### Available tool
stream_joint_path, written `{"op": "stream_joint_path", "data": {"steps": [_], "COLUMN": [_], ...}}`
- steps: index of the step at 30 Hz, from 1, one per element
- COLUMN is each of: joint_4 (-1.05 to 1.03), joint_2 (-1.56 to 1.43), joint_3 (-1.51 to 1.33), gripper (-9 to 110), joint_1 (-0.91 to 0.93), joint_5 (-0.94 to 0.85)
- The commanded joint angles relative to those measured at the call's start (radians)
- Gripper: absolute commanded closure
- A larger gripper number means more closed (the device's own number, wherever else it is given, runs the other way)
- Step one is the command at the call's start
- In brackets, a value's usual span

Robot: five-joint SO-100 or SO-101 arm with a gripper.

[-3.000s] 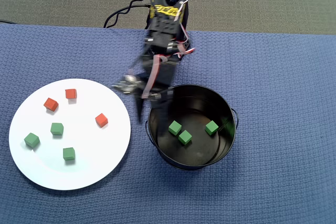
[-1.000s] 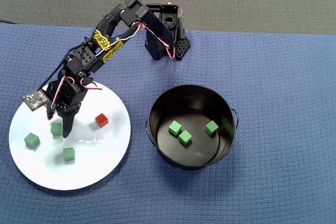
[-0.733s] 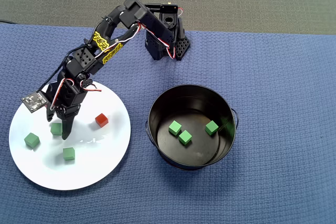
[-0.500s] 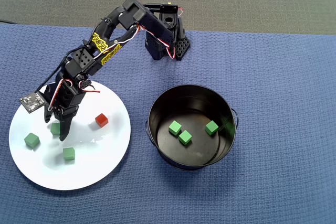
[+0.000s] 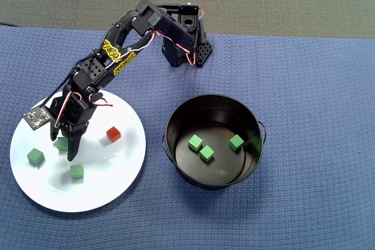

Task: Pick up the green cubes from the white plate and place them in the black recipient

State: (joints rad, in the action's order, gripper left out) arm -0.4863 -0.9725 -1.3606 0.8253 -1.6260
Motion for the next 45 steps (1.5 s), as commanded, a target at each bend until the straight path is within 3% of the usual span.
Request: {"op": "stream_joint_path", "data": {"steps": [1,28,45], "joint_4": [0.006,0.052,0.075], "joint_2": [-0.008,-0.103,-0.147], "joint_3": [0.071,-0.084,-0.149], "gripper": [74,74,82], "joint_1": [-0.021,-0.057,-0.058], "joint_5": [0.018,0.049,0.044]}}
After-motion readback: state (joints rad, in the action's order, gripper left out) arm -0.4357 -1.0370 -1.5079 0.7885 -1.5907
